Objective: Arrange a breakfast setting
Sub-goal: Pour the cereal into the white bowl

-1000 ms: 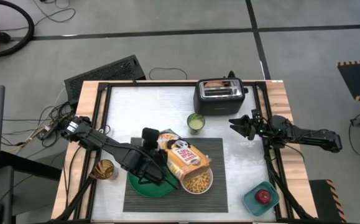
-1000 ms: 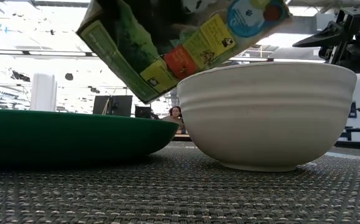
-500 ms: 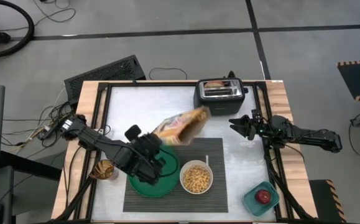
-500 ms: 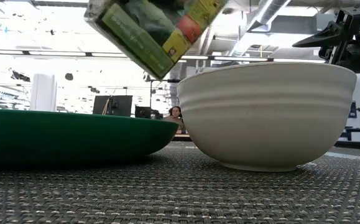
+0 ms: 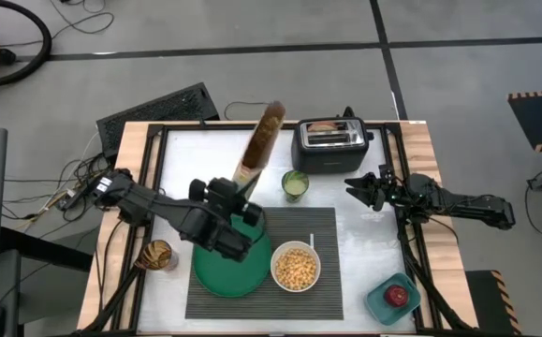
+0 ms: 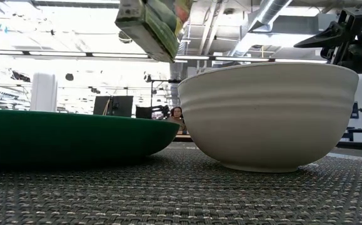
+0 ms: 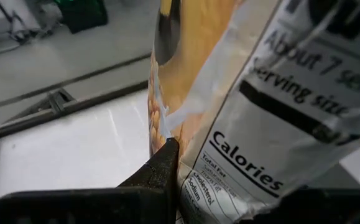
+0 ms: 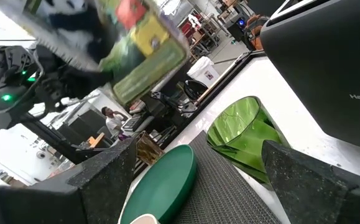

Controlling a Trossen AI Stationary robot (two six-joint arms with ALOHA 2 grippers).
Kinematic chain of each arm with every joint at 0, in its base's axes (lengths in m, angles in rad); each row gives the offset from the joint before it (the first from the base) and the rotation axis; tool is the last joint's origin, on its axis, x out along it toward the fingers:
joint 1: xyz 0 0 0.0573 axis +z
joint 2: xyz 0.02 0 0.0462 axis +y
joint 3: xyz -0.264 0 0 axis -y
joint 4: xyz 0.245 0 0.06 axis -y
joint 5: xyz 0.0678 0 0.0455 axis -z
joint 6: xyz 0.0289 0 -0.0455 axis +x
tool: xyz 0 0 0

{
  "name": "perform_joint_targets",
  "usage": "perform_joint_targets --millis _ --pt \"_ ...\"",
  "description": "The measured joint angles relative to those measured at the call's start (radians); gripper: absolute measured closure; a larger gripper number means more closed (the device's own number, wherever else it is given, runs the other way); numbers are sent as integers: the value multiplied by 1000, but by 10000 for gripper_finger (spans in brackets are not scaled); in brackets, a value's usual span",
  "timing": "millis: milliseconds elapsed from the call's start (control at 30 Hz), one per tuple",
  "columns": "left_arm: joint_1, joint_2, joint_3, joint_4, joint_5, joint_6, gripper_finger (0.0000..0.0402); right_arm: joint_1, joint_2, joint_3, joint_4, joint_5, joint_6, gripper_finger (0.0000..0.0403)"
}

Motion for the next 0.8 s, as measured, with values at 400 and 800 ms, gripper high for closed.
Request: perform_joint_targets --millis 400,800 --pt "177 -29 0 8 -104 63 326 0 0 0 0 0 0 29" --pt "282 -60 0 465 -9 576 326 -1 0 0 0 0 0 29"
